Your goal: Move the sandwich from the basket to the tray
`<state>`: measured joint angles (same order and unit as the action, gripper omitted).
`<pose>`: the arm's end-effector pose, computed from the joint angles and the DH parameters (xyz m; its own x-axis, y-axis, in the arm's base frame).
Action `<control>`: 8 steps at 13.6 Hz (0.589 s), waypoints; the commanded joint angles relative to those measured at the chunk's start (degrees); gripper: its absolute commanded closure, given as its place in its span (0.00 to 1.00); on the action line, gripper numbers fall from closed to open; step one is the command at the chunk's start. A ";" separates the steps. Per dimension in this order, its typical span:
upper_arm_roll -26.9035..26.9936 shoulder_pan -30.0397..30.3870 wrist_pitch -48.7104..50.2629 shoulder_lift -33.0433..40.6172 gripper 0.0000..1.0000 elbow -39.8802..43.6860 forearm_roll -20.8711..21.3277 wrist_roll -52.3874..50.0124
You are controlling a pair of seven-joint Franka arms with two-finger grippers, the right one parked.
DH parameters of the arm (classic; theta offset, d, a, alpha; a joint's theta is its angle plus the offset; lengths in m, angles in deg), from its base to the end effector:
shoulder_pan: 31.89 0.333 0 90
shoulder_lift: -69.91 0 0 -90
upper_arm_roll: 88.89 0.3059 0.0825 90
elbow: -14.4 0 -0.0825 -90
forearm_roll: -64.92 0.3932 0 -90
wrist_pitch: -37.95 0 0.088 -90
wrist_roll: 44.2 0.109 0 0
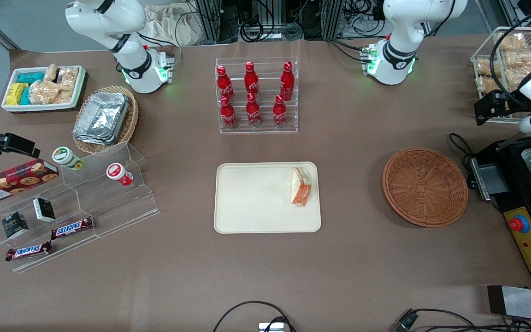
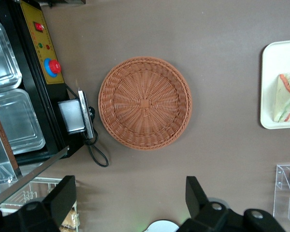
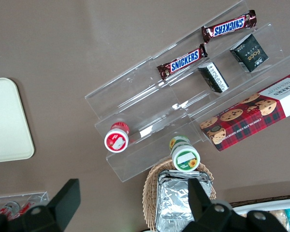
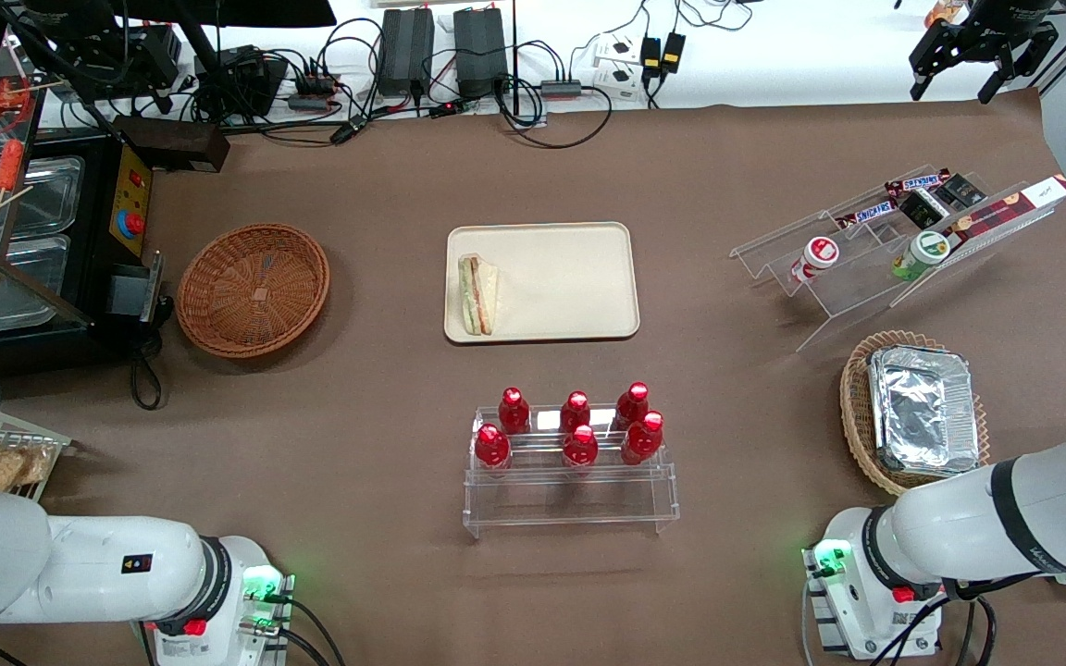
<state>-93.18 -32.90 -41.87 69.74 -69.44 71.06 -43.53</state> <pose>0.5445 -0.0372 0.6473 0.9937 -0.0849 -0.0733 -0.0924 -0.9901 -0.1053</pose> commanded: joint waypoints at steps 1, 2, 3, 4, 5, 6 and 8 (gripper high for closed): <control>0.77 -0.40 -0.68 1.84 0.00 -3.26 -2.09 -2.32; 0.77 -0.49 -0.77 2.10 0.00 -3.96 -2.36 -3.91; 0.77 -0.49 -0.86 2.45 0.00 -4.75 -2.88 -4.10; 0.77 -0.40 -0.86 2.72 0.00 -5.02 -3.67 -4.19; 0.77 -0.31 -0.86 2.72 0.00 -5.02 -4.12 -4.27; 0.77 -0.31 -0.86 2.72 0.00 -5.02 -4.29 -4.28; 0.77 -0.22 -0.86 2.72 0.00 -5.11 -5.86 -6.11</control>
<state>-92.94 -32.89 -41.95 70.41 -72.47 67.18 -47.55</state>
